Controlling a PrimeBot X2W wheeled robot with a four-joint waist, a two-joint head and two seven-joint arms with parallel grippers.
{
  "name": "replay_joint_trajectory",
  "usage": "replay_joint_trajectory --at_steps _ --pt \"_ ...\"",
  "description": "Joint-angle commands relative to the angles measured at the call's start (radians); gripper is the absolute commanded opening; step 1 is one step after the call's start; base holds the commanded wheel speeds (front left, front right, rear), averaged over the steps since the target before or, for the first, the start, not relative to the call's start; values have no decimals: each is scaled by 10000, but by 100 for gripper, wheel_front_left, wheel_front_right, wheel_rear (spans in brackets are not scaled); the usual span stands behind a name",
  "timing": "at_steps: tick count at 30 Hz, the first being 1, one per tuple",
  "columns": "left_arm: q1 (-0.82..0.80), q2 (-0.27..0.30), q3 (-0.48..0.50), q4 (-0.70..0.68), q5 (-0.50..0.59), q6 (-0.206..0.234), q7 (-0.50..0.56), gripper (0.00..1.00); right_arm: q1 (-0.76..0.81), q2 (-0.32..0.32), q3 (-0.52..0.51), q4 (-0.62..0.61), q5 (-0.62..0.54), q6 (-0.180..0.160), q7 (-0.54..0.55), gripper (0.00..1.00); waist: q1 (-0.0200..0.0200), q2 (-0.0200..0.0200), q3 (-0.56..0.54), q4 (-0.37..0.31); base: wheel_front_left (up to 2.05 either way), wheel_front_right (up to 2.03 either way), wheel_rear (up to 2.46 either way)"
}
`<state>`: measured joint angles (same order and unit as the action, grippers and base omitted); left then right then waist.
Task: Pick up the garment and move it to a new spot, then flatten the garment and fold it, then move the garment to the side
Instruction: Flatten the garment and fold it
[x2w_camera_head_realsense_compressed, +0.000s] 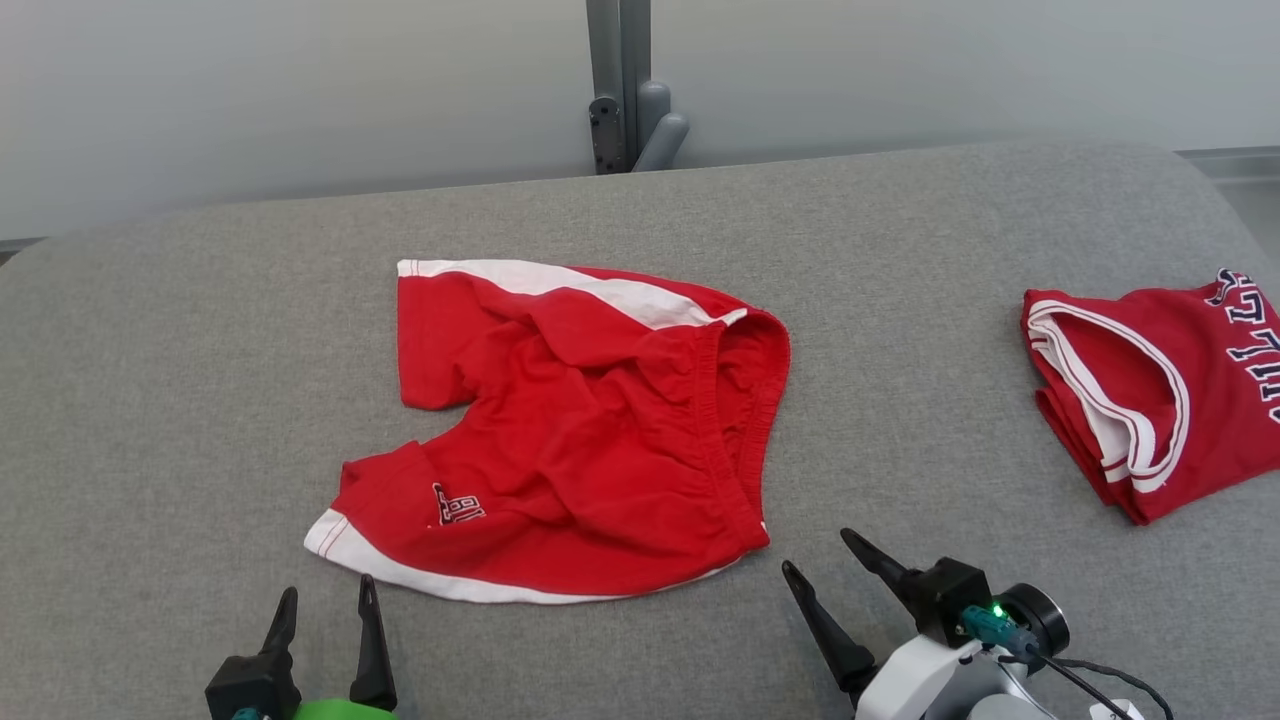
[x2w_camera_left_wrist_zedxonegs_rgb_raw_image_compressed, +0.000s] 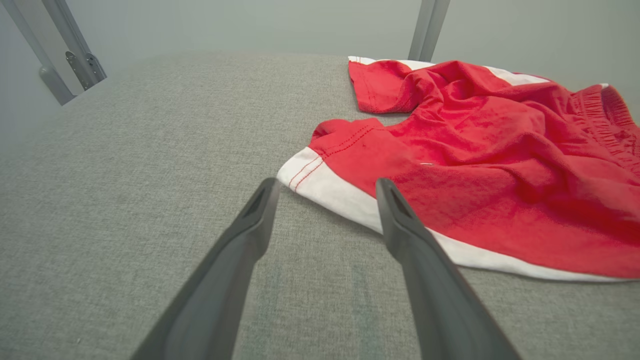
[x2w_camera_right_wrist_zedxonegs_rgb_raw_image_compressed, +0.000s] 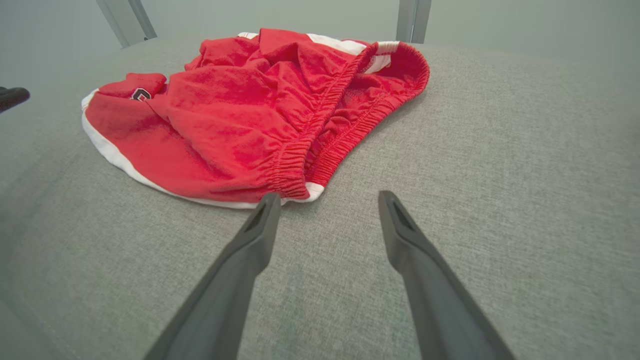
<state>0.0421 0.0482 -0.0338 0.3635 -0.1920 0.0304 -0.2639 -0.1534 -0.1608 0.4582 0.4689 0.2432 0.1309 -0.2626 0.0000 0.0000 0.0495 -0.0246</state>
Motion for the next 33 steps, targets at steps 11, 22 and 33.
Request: replay_joint_trajectory --at_steps 11,22,33 --pt "-879 50 -188 147 117 -183 5 100 -1168 -333 865 683 120 -6 -25 100 0 0 843 667 0 0 0" --pt "-1112 50 -234 237 56 -147 4 100 -1545 -566 1741 956 342 -6 -25 0 0 0 1026 777 0 0 0" --pt "-1667 49 292 691 463 -799 4 100 -1533 -857 1520 835 391 -6 -25 0 0 0 1261 641 0 0 0"
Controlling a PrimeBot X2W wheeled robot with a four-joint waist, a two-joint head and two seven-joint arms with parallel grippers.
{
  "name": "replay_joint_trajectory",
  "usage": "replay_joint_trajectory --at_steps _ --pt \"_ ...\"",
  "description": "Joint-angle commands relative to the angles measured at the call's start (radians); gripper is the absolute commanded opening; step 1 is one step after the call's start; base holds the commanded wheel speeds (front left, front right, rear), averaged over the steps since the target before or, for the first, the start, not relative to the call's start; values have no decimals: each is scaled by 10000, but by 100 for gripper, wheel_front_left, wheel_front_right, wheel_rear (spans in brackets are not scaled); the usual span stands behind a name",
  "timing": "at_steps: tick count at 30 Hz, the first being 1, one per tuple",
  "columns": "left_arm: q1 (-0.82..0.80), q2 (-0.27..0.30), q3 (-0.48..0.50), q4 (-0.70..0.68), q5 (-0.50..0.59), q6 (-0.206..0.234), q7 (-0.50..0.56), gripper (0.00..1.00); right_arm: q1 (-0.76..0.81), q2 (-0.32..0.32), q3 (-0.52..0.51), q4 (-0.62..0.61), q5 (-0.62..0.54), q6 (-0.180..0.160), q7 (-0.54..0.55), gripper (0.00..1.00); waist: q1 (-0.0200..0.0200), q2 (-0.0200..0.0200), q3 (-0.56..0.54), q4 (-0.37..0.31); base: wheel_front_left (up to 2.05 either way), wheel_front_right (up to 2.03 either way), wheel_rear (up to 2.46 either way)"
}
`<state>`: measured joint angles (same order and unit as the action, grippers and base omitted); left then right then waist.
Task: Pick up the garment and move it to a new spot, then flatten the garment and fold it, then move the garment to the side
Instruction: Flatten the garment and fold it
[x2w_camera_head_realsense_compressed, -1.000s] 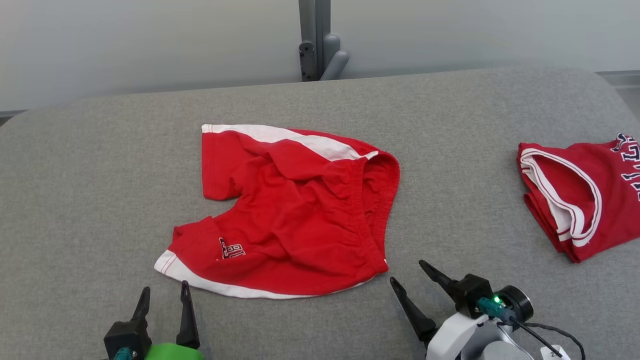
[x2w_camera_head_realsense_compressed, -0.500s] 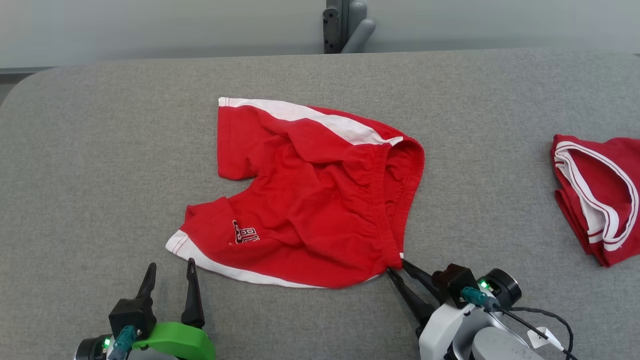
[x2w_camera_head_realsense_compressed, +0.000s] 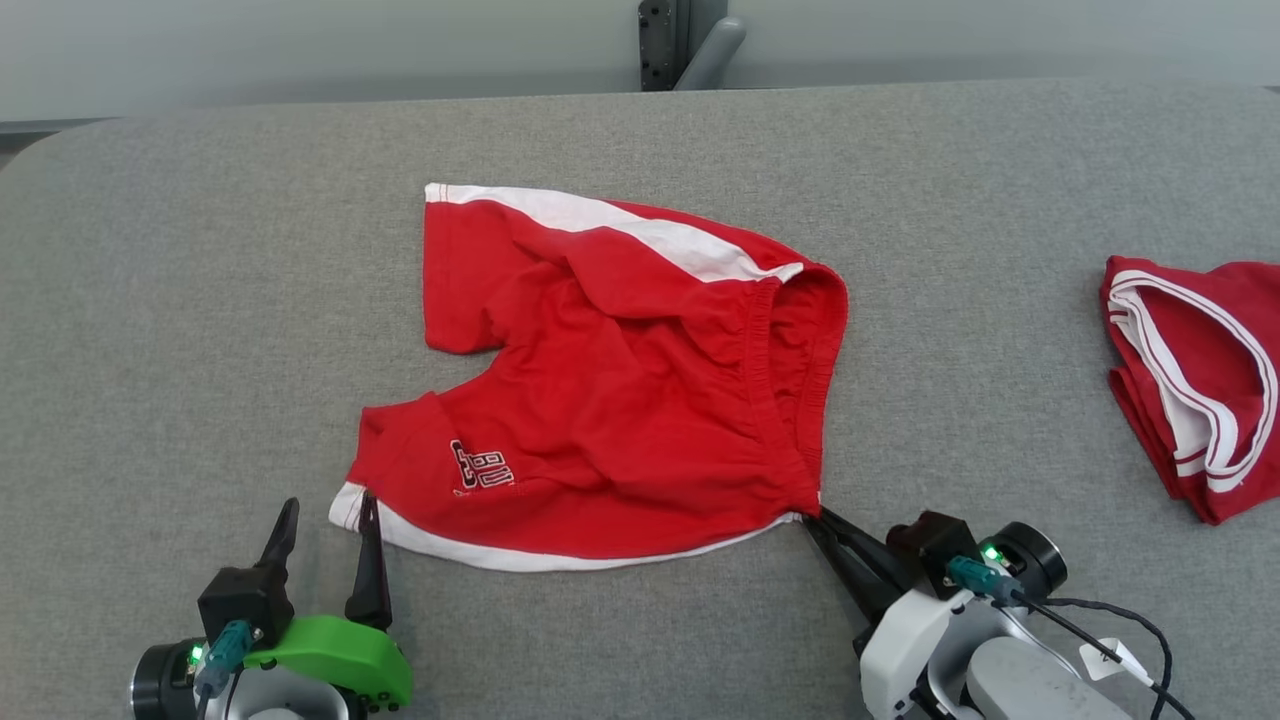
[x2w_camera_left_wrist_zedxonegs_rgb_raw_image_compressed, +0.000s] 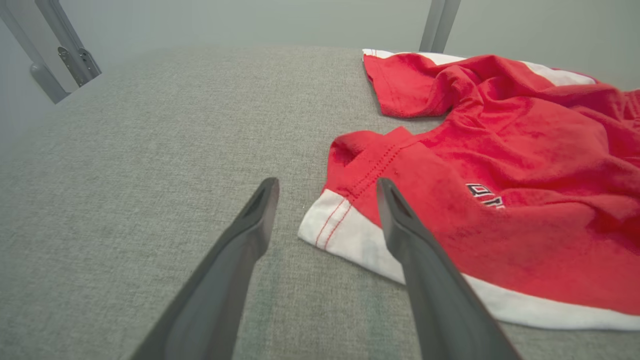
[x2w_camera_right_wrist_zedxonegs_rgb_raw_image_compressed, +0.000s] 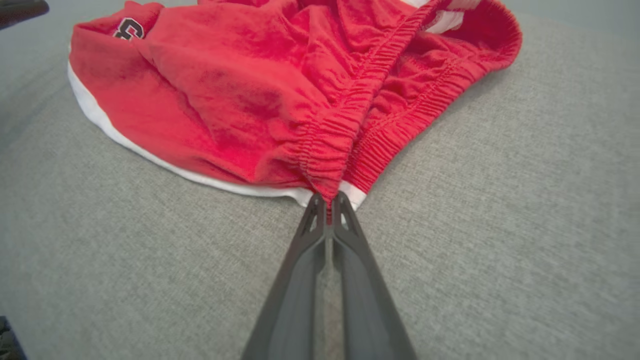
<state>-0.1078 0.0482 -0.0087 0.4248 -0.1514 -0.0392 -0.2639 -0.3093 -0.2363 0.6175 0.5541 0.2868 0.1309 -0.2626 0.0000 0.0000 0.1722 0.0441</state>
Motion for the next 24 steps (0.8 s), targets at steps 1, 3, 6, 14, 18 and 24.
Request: replay_joint_trajectory --at_steps 1,3,6,14,18,24 --pt "-234 47 81 202 109 -191 5 100 41 -116 -106 -13 -57 -6 -25 0 0 0 49 -75 0 0 0" --pt "-377 52 227 428 113 -345 4 100 52 -148 -172 -49 -85 -6 -25 0 0 0 75 -134 0 0 0" --pt "-501 47 303 877 16 -589 4 100 55 -145 -238 -71 -119 -6 -25 0 0 0 97 -212 0 0 0" --pt "-723 77 322 1419 -273 -908 4 100 52 -67 -344 -159 -153 -6 -25 0 0 0 181 -301 0 0 0" --pt "-791 124 88 1625 -678 -919 4 100 55 -43 -371 -180 -160 -6 -25 0 0 0 225 -319 0 0 0" --pt "-867 374 -492 1826 -1537 -917 4 100 5 -24 -394 -199 -164 -6 -25 0 0 0 279 -375 0 0 0"
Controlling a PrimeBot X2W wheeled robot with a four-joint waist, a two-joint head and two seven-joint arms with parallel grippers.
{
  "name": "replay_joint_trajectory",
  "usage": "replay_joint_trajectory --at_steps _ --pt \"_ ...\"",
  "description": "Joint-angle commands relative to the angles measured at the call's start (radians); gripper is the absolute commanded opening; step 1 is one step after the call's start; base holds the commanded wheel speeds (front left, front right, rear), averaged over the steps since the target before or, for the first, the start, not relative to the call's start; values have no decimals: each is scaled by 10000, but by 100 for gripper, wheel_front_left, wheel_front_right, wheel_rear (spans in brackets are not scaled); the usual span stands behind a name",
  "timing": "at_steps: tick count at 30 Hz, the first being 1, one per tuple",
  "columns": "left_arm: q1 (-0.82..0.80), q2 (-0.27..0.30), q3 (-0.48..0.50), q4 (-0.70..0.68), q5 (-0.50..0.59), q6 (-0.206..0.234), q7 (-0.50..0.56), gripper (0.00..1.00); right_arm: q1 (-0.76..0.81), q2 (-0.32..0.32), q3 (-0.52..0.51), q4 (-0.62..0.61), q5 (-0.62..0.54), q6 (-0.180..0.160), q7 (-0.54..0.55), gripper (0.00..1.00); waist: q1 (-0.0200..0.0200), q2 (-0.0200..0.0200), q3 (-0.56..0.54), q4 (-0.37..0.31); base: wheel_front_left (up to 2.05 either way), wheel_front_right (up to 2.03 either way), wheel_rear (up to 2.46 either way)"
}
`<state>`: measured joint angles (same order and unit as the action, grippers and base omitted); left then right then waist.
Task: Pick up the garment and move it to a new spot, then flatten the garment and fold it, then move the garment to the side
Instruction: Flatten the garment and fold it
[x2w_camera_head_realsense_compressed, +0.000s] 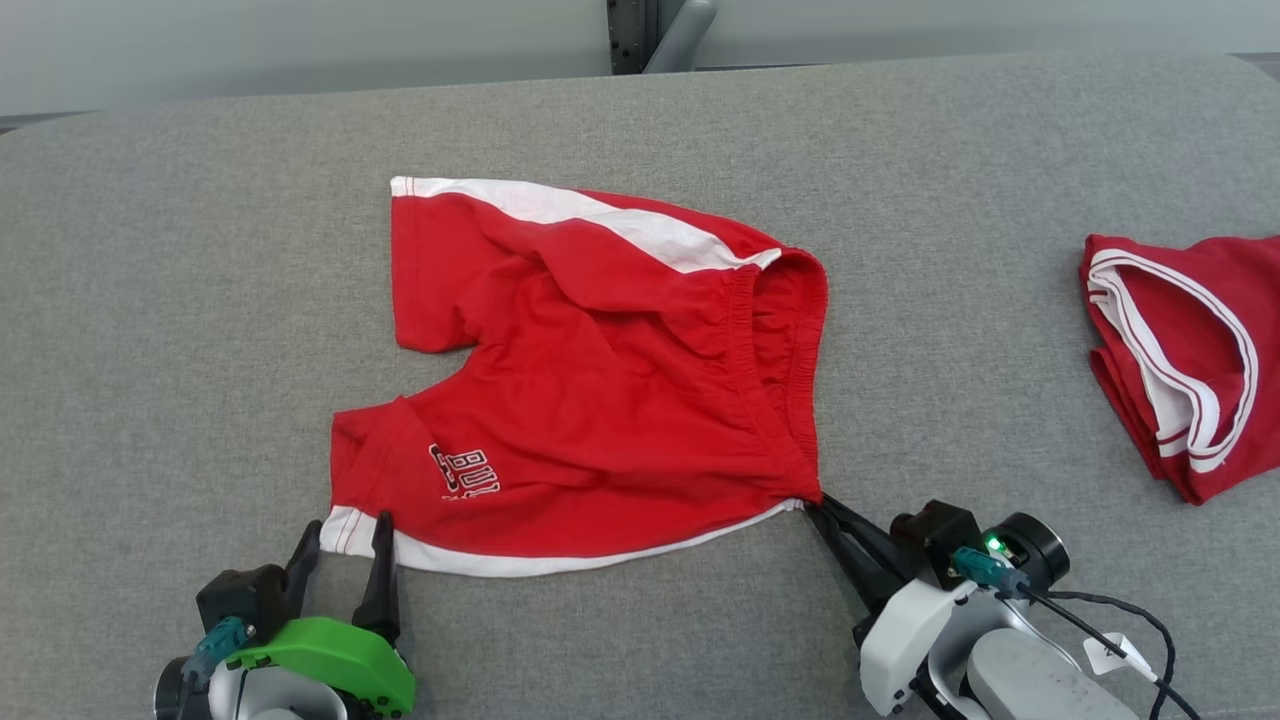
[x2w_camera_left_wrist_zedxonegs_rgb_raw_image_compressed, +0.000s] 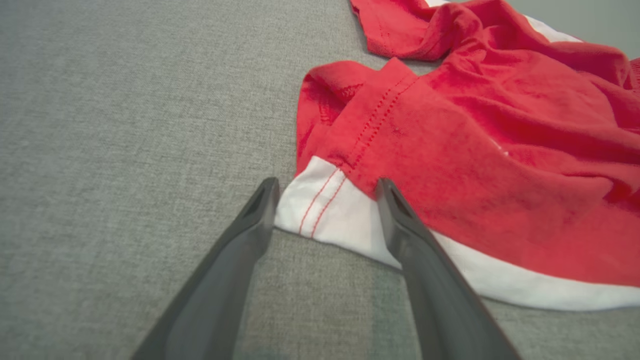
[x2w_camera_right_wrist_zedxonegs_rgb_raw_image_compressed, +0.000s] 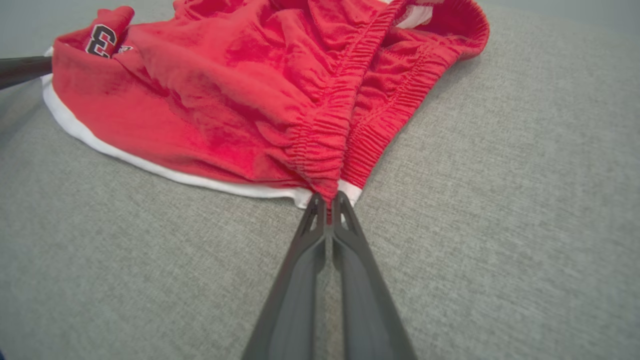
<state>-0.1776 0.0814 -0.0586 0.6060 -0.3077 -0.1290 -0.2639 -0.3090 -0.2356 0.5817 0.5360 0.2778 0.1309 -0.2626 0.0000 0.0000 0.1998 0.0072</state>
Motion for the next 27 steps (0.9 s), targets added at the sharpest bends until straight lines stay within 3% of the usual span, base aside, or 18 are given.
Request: replay_joint_trajectory --at_steps 1,9,10,12,14,18,20,22,23,27 --pt "-198 102 -22 -4 -68 -20 4 100 6 -32 -45 -22 -72 -6 -25 0 0 0 11 -13 0 0 0" --pt "-241 254 -227 -89 -433 -22 4 100 76 -31 -92 -5 -72 -7 -25 0 0 0 16 -47 0 0 0" --pt "-241 266 -244 -98 -450 -22 4 94 79 -28 -92 -8 -76 -6 -25 0 0 0 17 -47 0 0 0" --pt "-221 281 -286 -24 -463 -22 4 66 79 -21 -95 -20 -79 -7 -25 0 0 0 22 -49 0 0 0" --pt "-233 291 -326 75 -503 -21 4 49 64 -19 -100 -33 -79 -7 -25 0 0 0 38 -48 0 0 0" --pt "-292 326 -388 212 -556 -23 4 47 19 -12 -102 -30 -56 -7 -25 0 0 0 56 -44 0 0 0" --pt "-308 335 -406 240 -573 -23 4 36 0 -10 -122 -24 -45 -7 -25 0 0 0 54 -42 0 0 0" --pt "-290 337 -456 241 -568 -22 4 4 4 -1 -139 -11 -27 -7 -25 0 0 0 36 -42 0 0 0" --pt "-288 347 -480 193 -576 -22 4 0 13 0 -151 -1 -17 -7 -25 0 0 0 21 -39 0 0 0" --pt "-115 408 -588 -141 -623 -22 4 0 119 46 -267 13 44 -6 -25 0 0 0 -150 -5 0 0 0"
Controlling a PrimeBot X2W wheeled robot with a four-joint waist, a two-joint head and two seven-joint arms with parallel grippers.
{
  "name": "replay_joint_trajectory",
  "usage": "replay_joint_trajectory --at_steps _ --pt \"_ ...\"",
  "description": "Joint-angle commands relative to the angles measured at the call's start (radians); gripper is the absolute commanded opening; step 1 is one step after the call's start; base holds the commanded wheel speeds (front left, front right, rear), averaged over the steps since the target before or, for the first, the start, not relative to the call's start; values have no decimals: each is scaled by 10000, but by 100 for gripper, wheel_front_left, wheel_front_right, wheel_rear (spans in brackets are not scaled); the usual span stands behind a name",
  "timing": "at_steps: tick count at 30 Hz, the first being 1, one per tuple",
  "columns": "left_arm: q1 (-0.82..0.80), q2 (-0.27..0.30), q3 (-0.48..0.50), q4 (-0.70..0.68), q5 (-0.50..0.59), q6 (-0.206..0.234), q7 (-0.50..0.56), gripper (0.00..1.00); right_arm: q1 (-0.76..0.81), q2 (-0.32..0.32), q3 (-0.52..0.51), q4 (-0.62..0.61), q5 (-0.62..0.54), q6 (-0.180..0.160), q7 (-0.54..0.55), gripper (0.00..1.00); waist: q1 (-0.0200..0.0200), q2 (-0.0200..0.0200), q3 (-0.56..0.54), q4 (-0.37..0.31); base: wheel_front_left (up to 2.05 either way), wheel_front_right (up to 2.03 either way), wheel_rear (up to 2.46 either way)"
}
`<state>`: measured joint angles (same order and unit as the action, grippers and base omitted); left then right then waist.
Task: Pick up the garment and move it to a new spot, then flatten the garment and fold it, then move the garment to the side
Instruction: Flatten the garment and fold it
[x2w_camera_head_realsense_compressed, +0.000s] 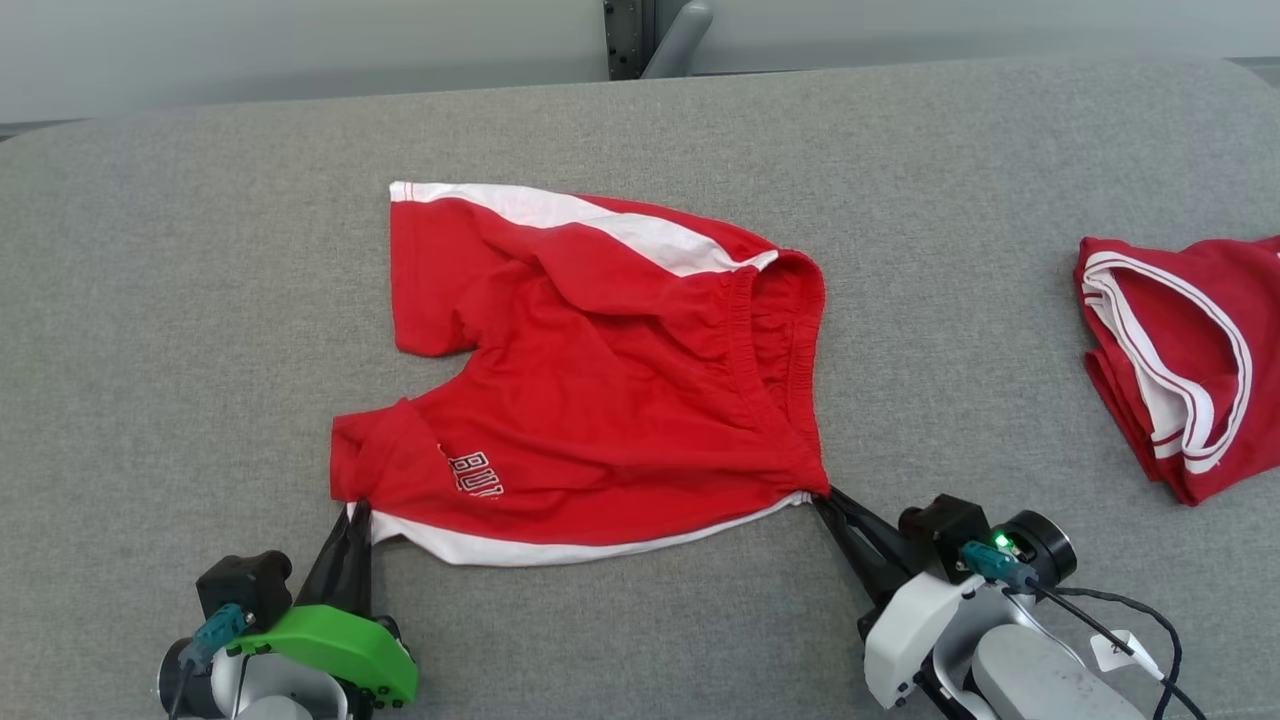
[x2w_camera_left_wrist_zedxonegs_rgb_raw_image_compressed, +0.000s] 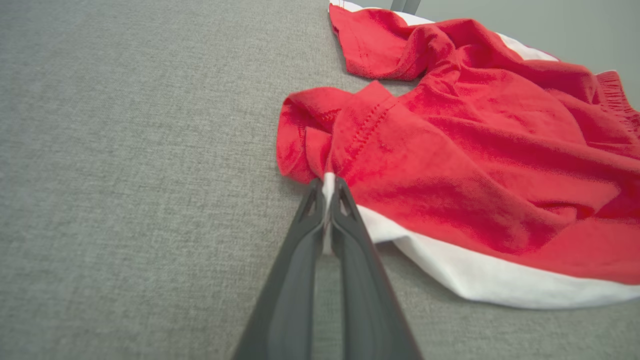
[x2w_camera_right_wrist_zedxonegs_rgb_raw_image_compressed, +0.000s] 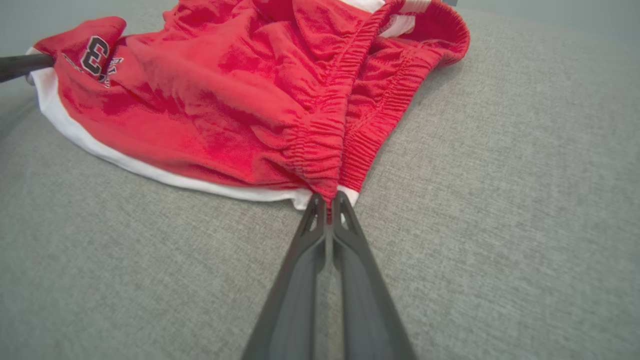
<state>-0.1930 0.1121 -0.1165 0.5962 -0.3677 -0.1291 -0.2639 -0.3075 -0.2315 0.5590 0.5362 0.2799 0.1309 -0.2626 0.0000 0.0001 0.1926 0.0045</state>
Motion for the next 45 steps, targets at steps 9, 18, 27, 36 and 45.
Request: replay_joint_trajectory --at_steps 9,18,27,36,45 --pt "523 415 -570 -1800 -606 -20 4 0 373 347 -973 -708 386 -6 -26 0 0 -1 -868 162 0 0 0" --pt "-209 1758 -959 -3521 -1132 -8 4 0 -458 478 -2094 -2381 738 -6 -25 0 0 -1 -1964 149 0 0 0" --pt "-2450 3200 -1664 -4015 -2428 -7 198 0 -2222 58 -2362 -3381 1245 -6 -25 0 0 -1 -2428 54 0 0 0" --pt "-5094 3248 -1688 -3062 -2708 173 1663 0 -4456 -674 -1654 -2359 1825 -12 439 0 0 -1 -790 151 0 0 0" --pt "-9358 2737 -2062 -252 -1350 382 589 0 -9022 -960 -723 217 1024 -14 218 0 0 -1 1848 126 0 0 0"
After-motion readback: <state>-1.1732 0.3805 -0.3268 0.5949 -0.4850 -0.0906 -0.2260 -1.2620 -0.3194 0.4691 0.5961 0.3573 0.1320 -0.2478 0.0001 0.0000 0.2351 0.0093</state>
